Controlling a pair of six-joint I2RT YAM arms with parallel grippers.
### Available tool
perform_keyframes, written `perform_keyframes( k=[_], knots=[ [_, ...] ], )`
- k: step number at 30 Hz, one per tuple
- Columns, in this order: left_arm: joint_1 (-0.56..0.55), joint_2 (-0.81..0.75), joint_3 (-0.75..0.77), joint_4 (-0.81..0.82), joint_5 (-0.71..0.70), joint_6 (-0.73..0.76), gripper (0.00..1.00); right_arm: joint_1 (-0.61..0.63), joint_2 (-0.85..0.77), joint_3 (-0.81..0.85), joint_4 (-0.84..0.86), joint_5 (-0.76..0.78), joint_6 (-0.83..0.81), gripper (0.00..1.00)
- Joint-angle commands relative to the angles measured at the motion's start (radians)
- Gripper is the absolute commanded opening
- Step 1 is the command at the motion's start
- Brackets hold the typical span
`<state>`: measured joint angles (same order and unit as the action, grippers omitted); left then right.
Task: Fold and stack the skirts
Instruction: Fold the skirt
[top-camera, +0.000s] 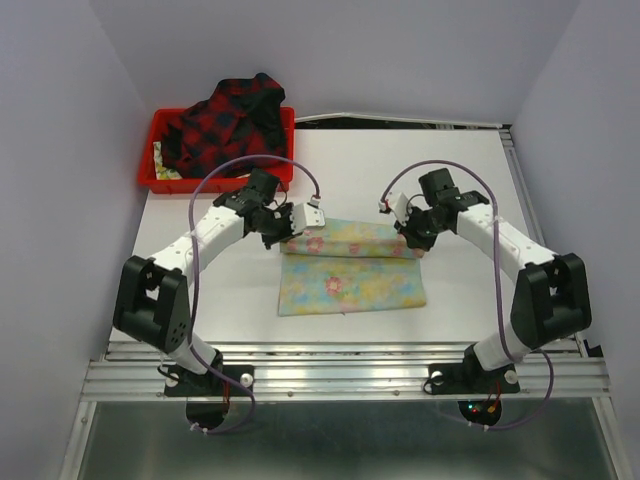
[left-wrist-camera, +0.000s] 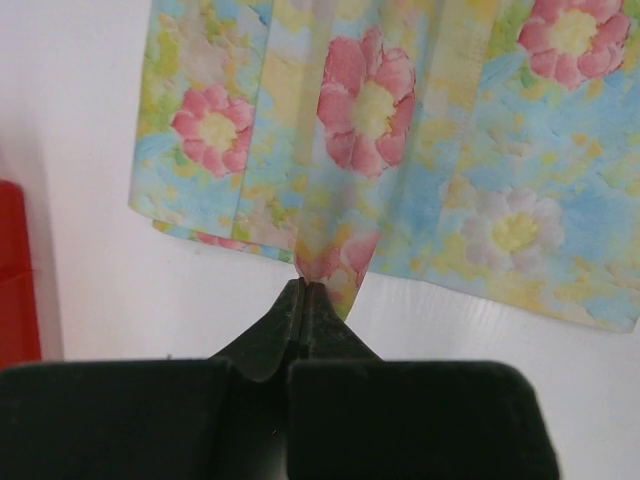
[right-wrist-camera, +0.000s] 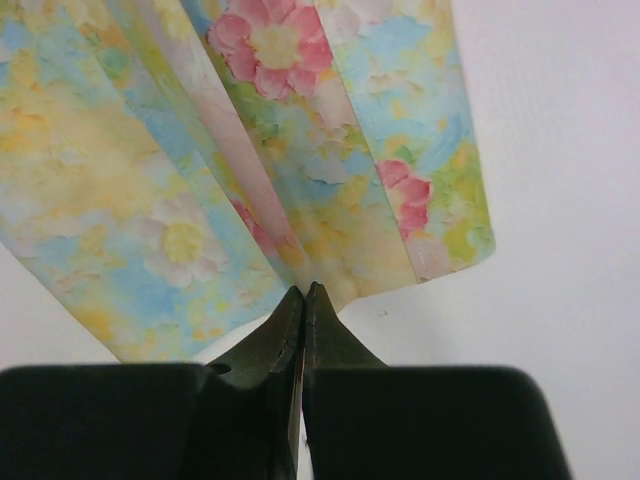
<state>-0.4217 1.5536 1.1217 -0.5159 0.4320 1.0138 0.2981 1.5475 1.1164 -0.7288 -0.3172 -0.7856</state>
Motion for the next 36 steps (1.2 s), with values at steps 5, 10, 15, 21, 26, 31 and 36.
perform_keyframes(
  k=[5,10,15,21,26,31,36],
  knots=[
    [0.006,-0.177,0.086,-0.182,-0.061,0.026,0.00,-0.007,-0.128,0.076,-0.129,0.043,-0.055,0.01],
    [-0.017,-0.257,0.024,-0.248,-0.081,0.045,0.00,0.003,-0.185,0.039,-0.176,0.017,-0.069,0.01],
    [-0.083,-0.339,-0.094,-0.245,-0.096,0.042,0.00,0.035,-0.227,-0.064,-0.147,0.027,-0.078,0.01],
    [-0.153,-0.313,-0.223,-0.184,-0.084,-0.006,0.00,0.098,-0.239,-0.217,-0.077,0.046,-0.072,0.01],
    [-0.219,-0.251,-0.293,-0.147,-0.079,-0.050,0.00,0.122,-0.221,-0.319,0.011,0.087,-0.070,0.01],
    [-0.239,-0.179,-0.335,-0.072,-0.130,-0.072,0.00,0.122,-0.147,-0.326,0.066,0.104,-0.052,0.01],
    [-0.239,-0.107,-0.316,-0.016,-0.159,-0.089,0.00,0.122,-0.106,-0.320,0.097,0.132,-0.044,0.01]
  ],
)
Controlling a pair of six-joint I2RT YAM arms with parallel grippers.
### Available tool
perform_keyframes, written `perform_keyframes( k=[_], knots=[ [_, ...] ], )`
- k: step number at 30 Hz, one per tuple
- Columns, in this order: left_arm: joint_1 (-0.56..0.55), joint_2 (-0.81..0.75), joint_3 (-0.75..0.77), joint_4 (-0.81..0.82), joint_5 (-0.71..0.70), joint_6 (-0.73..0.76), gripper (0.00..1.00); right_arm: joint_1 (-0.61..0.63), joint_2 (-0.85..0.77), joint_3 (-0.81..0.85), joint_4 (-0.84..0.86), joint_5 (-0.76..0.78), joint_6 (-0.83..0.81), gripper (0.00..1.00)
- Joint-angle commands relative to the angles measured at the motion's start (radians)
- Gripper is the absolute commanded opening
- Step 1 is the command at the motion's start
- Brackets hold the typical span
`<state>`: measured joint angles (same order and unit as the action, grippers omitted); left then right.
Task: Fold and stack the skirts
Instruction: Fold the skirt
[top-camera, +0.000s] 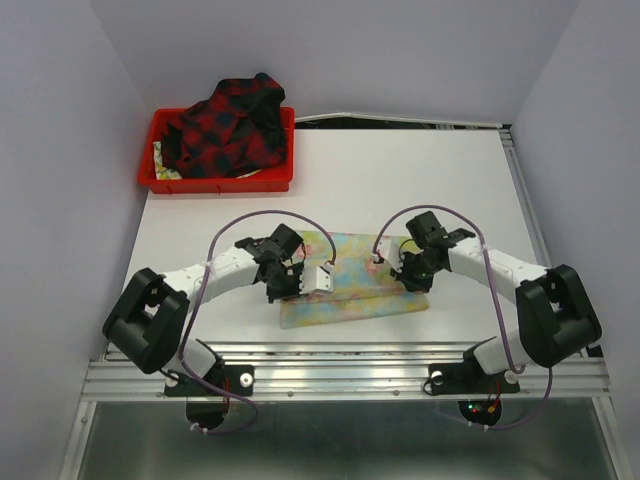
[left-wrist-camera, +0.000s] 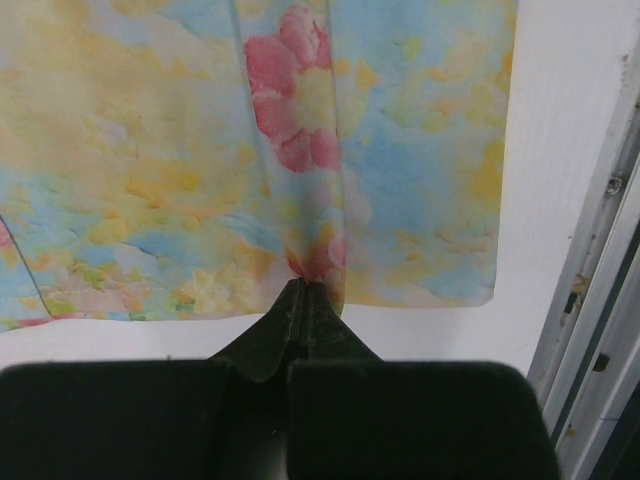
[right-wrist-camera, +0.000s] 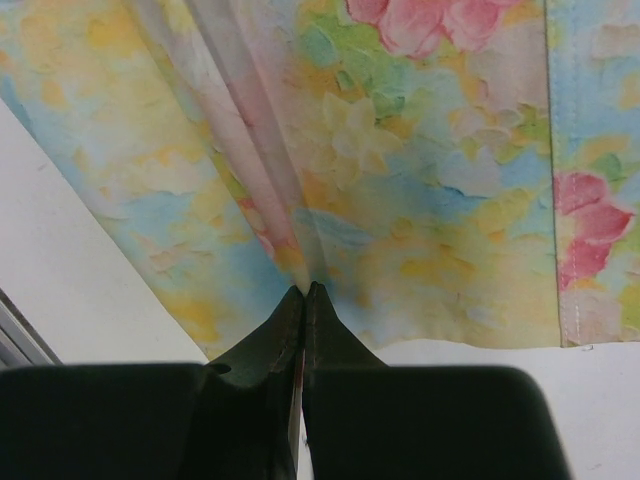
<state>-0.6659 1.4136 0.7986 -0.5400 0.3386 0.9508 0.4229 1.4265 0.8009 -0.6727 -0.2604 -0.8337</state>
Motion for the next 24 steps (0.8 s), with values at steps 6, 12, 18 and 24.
perform_keyframes(
  k=[6,12,18,24],
  knots=[
    [0.005,0.012,0.080,-0.026,-0.050,-0.026,0.00,-0.003,-0.035,0.052,-0.008,0.067,0.015,0.01],
    [0.006,-0.091,0.155,-0.142,-0.044,-0.026,0.00,-0.003,-0.139,0.138,-0.113,0.049,0.013,0.01],
    [0.000,-0.176,0.128,-0.198,-0.038,-0.011,0.00,-0.003,-0.221,0.061,-0.151,0.039,-0.033,0.01],
    [-0.050,-0.209,0.039,-0.201,0.013,-0.003,0.17,0.034,-0.302,-0.104,-0.094,0.064,-0.103,0.15]
  ],
)
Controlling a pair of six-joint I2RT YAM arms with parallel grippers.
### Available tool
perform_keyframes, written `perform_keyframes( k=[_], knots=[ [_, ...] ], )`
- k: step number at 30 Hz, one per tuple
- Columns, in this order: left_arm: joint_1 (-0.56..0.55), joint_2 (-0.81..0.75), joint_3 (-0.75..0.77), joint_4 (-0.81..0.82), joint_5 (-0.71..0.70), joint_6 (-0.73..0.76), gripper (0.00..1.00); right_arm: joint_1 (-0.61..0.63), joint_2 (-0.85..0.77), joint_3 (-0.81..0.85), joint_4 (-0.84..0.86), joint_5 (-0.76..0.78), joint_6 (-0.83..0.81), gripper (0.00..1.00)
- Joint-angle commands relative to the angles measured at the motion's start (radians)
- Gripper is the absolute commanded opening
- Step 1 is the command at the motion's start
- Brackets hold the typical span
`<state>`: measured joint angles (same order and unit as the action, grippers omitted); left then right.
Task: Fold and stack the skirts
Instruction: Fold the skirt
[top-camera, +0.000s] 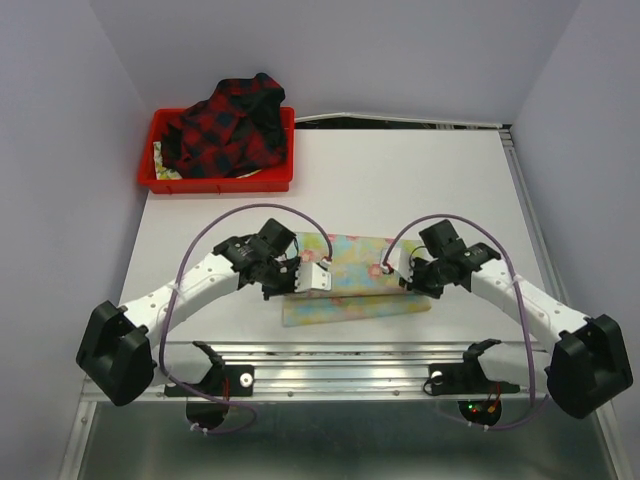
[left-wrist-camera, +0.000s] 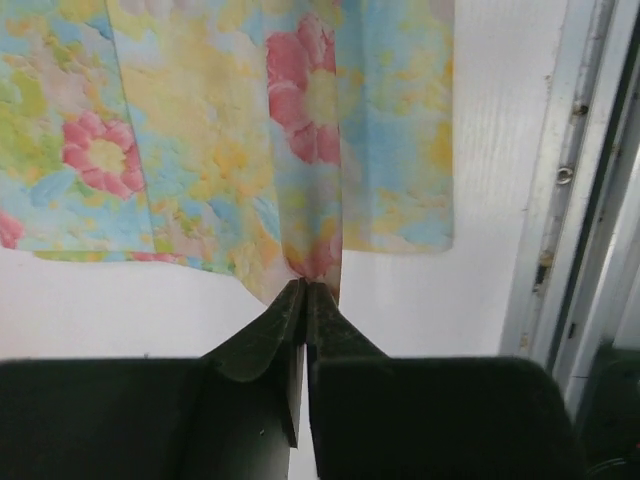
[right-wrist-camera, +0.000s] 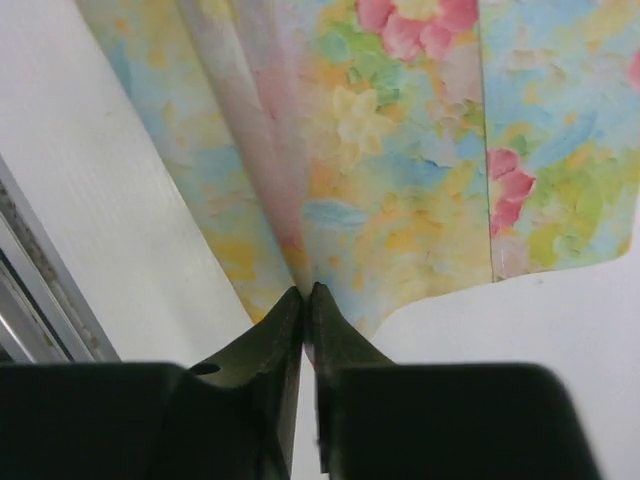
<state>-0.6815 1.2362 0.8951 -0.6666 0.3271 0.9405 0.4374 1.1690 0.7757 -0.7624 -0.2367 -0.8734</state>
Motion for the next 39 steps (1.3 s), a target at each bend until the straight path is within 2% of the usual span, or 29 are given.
perform_keyframes(
  k=[1,2,3,5,6,8,11,15,16,17,19,21,24,31,34,39],
  knots=[
    [-0.050,-0.041,-0.077,-0.068,0.027,-0.002,0.30,0.029,-0.055,-0.087,-0.003,0.037,-0.073,0.36],
    [-0.084,-0.062,-0.085,-0.058,0.029,-0.017,0.41,0.029,-0.066,-0.093,-0.005,0.034,-0.076,0.54],
    [-0.099,-0.075,-0.087,-0.048,0.026,-0.028,0.52,0.029,-0.090,-0.096,0.003,0.037,-0.075,0.65],
    [-0.124,-0.099,-0.068,-0.045,0.032,-0.052,0.57,0.029,-0.112,-0.086,0.014,0.051,-0.067,0.73],
    [-0.131,-0.101,-0.055,-0.059,0.046,-0.060,0.67,0.029,-0.127,-0.075,0.017,0.062,-0.059,0.77],
    [-0.132,-0.112,-0.016,-0.070,0.050,-0.075,0.67,0.029,-0.138,-0.011,-0.004,0.044,-0.030,0.80],
    [-0.130,-0.136,0.013,-0.039,0.037,-0.106,0.64,0.029,-0.129,0.080,-0.058,-0.015,0.052,0.74],
    [-0.092,-0.101,0.016,0.073,0.027,-0.199,0.53,0.029,-0.057,0.117,-0.086,-0.121,0.103,0.73],
    [-0.057,-0.078,0.021,0.099,0.041,-0.236,0.52,0.029,-0.046,0.108,-0.071,-0.127,0.106,0.73],
    [-0.031,-0.031,0.039,0.110,0.058,-0.258,0.51,0.029,-0.031,0.093,-0.052,-0.119,0.111,0.68],
    [0.029,0.015,0.060,0.145,0.119,-0.331,0.43,0.043,-0.013,0.044,0.012,-0.090,0.102,0.63],
    [0.127,0.069,0.094,0.194,0.154,-0.383,0.40,0.061,0.012,0.002,0.056,-0.069,0.090,0.59],
    [0.200,0.097,0.123,0.234,0.155,-0.443,0.42,0.072,0.056,-0.036,0.131,-0.011,0.050,0.57],
    [0.212,0.045,0.087,0.309,0.122,-0.482,0.44,0.072,0.228,-0.105,0.366,0.153,-0.048,0.48],
    [0.212,0.000,0.062,0.315,0.115,-0.479,0.44,0.072,0.312,-0.081,0.460,0.210,-0.075,0.42],
    [0.208,-0.098,-0.005,0.349,0.086,-0.482,0.45,0.049,0.478,0.063,0.589,0.266,-0.143,0.39]
  ],
)
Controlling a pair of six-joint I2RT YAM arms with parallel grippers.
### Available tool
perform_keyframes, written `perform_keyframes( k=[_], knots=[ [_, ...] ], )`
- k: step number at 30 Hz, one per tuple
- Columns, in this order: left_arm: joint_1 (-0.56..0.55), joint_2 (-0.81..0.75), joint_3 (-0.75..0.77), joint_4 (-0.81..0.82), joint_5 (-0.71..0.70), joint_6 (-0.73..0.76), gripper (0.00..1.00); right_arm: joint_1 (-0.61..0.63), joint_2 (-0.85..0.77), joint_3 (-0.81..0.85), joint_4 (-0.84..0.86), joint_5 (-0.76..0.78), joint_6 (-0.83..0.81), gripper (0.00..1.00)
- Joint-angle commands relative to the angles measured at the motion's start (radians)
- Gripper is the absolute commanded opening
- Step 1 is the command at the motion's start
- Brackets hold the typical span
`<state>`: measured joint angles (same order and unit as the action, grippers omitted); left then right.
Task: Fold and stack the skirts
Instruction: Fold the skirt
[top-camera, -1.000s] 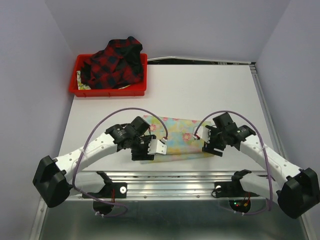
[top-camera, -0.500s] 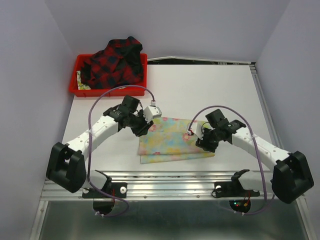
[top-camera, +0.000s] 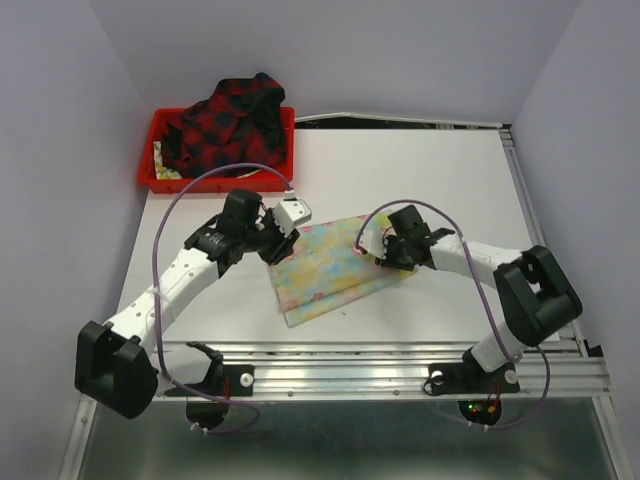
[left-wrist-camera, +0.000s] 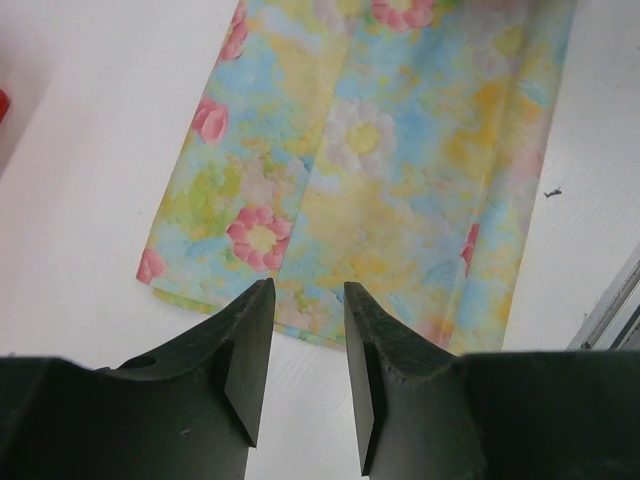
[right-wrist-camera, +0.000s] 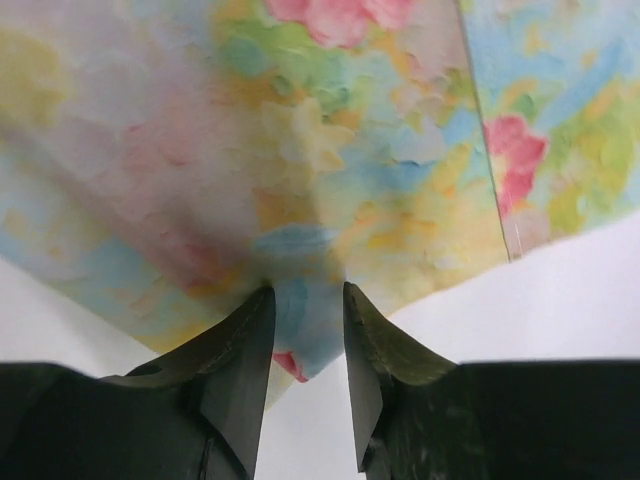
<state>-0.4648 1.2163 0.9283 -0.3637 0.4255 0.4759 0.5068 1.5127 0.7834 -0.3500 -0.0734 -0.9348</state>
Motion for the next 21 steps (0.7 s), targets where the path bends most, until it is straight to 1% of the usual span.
perform_keyframes(
  k=[1,2,4,6,7,8,9,10,11,12,14,15,16,17,18,19,20,21],
  knots=[
    [-0.009,-0.089,-0.048,0.061,-0.017,-0.017,0.46,-0.031,0.151,0.080,0.189,0.107,-0.099,0.38],
    [-0.012,-0.107,-0.072,0.077,-0.028,-0.032,0.46,-0.056,0.179,0.103,0.231,0.113,-0.133,0.38],
    [-0.024,-0.115,-0.091,0.117,-0.077,-0.059,0.45,-0.082,0.199,0.172,0.288,0.151,-0.145,0.39],
    [-0.072,-0.109,-0.103,0.146,-0.128,-0.100,0.45,-0.108,0.213,0.253,0.301,0.170,-0.054,0.41],
    [-0.096,-0.101,-0.103,0.175,-0.193,-0.117,0.45,-0.137,0.202,0.298,0.295,0.169,-0.006,0.44],
    [-0.122,-0.094,-0.100,0.183,-0.214,-0.126,0.45,-0.154,0.187,0.374,0.278,0.152,0.043,0.47],
    [-0.149,-0.066,-0.088,0.187,-0.228,-0.134,0.44,-0.172,0.167,0.413,0.200,0.124,0.159,0.49],
    [-0.194,-0.048,-0.079,0.196,-0.235,-0.138,0.43,-0.201,0.129,0.448,0.147,0.080,0.216,0.50],
    [-0.218,-0.028,-0.053,0.200,-0.240,-0.146,0.43,-0.212,0.107,0.497,0.094,0.034,0.275,0.51],
    [-0.239,0.024,-0.034,0.200,-0.241,-0.166,0.42,-0.221,0.086,0.502,0.012,0.011,0.407,0.52],
    [-0.282,0.083,0.021,0.200,-0.231,-0.187,0.42,-0.247,0.008,0.476,-0.035,-0.048,0.540,0.52],
    [-0.294,0.142,0.041,0.198,-0.212,-0.207,0.42,-0.248,-0.017,0.424,-0.073,-0.071,0.661,0.52],
    [-0.316,0.197,0.076,0.198,-0.209,-0.218,0.41,-0.258,-0.060,0.392,-0.086,-0.125,0.721,0.52],
    [-0.324,0.225,0.092,0.200,-0.205,-0.227,0.41,-0.258,-0.074,0.326,-0.102,-0.147,0.839,0.52],
    [-0.337,0.247,0.107,0.204,-0.182,-0.243,0.40,-0.267,-0.084,0.294,-0.107,-0.202,0.890,0.52],
    [-0.337,0.268,0.119,0.209,-0.176,-0.243,0.39,-0.267,-0.089,0.265,-0.113,-0.203,0.933,0.52],
    [-0.353,0.303,0.139,0.215,-0.174,-0.258,0.37,-0.267,-0.091,0.235,-0.112,-0.259,1.027,0.52],
    [-0.359,0.321,0.148,0.223,-0.163,-0.264,0.37,-0.267,-0.088,0.187,-0.106,-0.308,1.072,0.52]
  ],
)
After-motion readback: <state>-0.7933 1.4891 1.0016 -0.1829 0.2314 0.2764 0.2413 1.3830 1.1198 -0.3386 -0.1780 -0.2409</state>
